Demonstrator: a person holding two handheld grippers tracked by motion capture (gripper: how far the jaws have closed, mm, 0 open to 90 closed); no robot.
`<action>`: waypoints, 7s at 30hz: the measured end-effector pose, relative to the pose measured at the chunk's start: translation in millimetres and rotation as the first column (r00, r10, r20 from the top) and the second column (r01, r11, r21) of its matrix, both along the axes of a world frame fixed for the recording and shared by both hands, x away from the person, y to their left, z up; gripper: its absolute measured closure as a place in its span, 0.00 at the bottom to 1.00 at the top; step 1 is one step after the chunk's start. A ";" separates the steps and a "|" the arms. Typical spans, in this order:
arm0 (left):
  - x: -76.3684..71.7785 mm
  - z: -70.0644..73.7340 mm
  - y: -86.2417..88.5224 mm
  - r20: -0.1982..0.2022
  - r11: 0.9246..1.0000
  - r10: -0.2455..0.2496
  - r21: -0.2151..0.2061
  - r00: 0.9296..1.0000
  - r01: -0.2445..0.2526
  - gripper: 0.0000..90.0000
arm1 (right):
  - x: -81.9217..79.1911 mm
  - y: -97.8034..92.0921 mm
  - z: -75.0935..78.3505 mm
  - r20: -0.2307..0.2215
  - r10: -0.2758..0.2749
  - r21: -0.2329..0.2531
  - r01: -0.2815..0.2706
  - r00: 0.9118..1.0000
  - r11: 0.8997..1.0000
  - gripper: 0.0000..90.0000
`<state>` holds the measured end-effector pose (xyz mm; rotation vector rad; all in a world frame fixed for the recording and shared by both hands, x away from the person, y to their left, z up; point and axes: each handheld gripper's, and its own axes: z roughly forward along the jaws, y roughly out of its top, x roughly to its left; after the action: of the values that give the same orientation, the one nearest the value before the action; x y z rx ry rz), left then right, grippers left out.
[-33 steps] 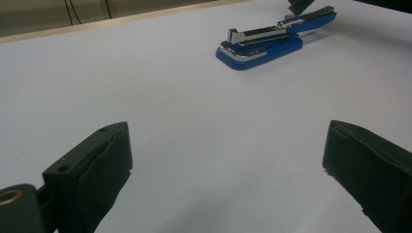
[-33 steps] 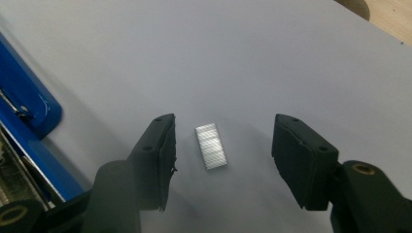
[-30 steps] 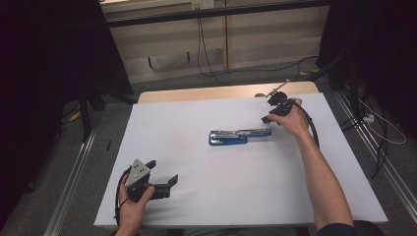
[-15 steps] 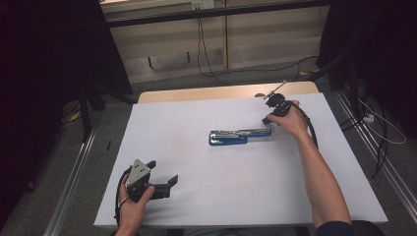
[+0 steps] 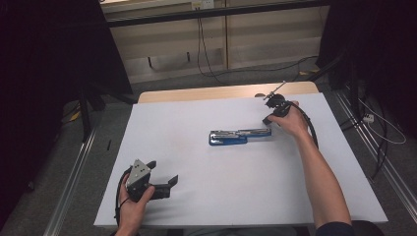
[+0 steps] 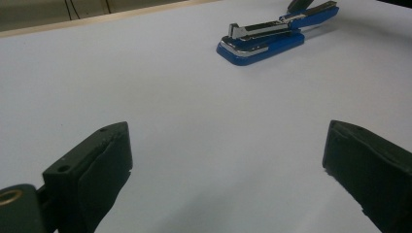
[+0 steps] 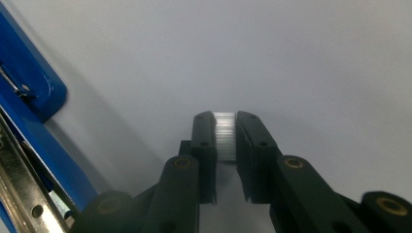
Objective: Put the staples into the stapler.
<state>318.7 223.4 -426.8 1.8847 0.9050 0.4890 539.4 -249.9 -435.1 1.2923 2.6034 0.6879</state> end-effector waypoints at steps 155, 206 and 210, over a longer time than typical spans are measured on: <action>-3.3 2.4 4.3 -0.001 0.999 0.027 -0.040 1.000 -0.027 0.04 | -41.5 97.3 66.9 0.284 0.269 0.219 -0.336 0.920 0.916 0.88; -0.9 0.3 4.9 -0.018 1.000 0.014 -0.022 1.000 -0.015 0.04 | -25.7 144.7 47.3 0.227 0.444 0.145 -0.481 0.867 0.865 0.88; -0.8 0.2 4.5 -0.018 1.000 0.014 -0.021 1.000 -0.014 0.05 | -23.9 143.9 44.6 0.221 0.454 0.148 -0.490 0.863 0.859 0.88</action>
<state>317.9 227.9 -426.6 1.8677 0.9323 0.4703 515.5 -106.0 -390.5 0.5705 2.7684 1.1103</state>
